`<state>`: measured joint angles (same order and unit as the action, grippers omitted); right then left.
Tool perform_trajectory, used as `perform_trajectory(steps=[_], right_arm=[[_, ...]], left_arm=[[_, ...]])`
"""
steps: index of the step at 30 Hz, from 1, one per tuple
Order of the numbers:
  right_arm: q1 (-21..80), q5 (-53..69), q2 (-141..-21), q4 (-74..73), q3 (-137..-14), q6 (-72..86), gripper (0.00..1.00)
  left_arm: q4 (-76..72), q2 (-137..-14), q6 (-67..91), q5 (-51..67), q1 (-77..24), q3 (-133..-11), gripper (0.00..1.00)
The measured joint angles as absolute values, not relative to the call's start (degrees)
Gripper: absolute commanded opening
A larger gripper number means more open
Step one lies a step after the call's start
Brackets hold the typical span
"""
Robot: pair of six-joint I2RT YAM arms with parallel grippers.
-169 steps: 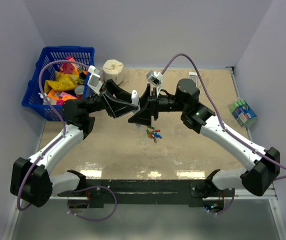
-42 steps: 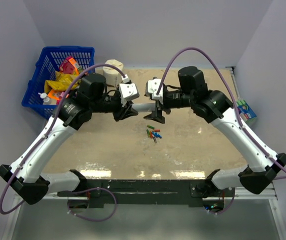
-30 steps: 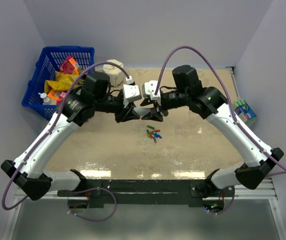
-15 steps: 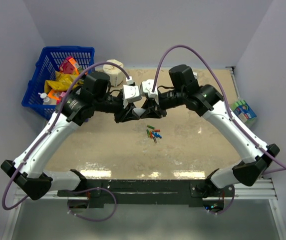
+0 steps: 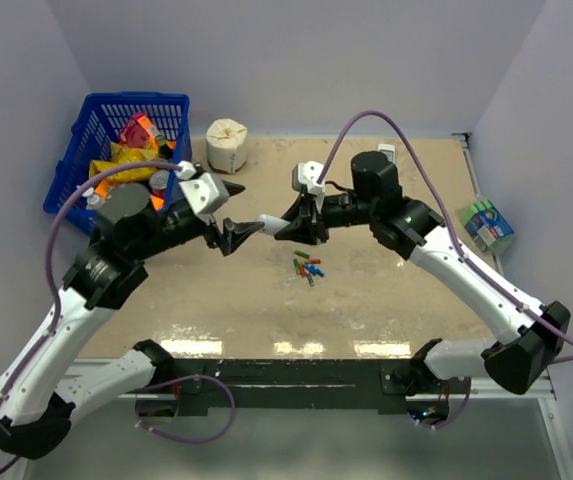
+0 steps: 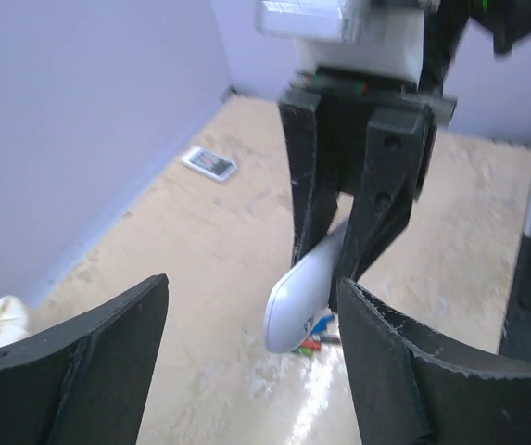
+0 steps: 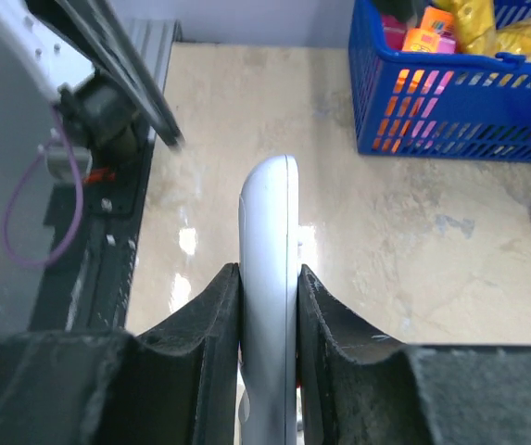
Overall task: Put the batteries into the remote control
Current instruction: Adjust the remote control.
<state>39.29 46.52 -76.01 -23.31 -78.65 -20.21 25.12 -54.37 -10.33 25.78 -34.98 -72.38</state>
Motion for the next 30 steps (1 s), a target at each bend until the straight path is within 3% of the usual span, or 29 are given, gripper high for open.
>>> perform_trajectory(steps=[11, 17, 30], right_arm=[[37.98, 37.41, -71.94, 25.67, -59.42, 13.56, 0.0], [37.85, 34.65, -74.32, 48.18, -57.06, 29.17, 0.0], [37.85, 33.98, -77.6, 67.16, -57.08, 43.24, 0.0]], left_arm=[[-7.88, -38.72, 11.92, 14.48, -34.61, -46.24, 0.84], [-22.39, -39.16, 24.51, 15.51, -34.54, -36.34, 0.83], [-55.29, -52.47, 44.47, 22.22, -34.52, -30.41, 0.74]])
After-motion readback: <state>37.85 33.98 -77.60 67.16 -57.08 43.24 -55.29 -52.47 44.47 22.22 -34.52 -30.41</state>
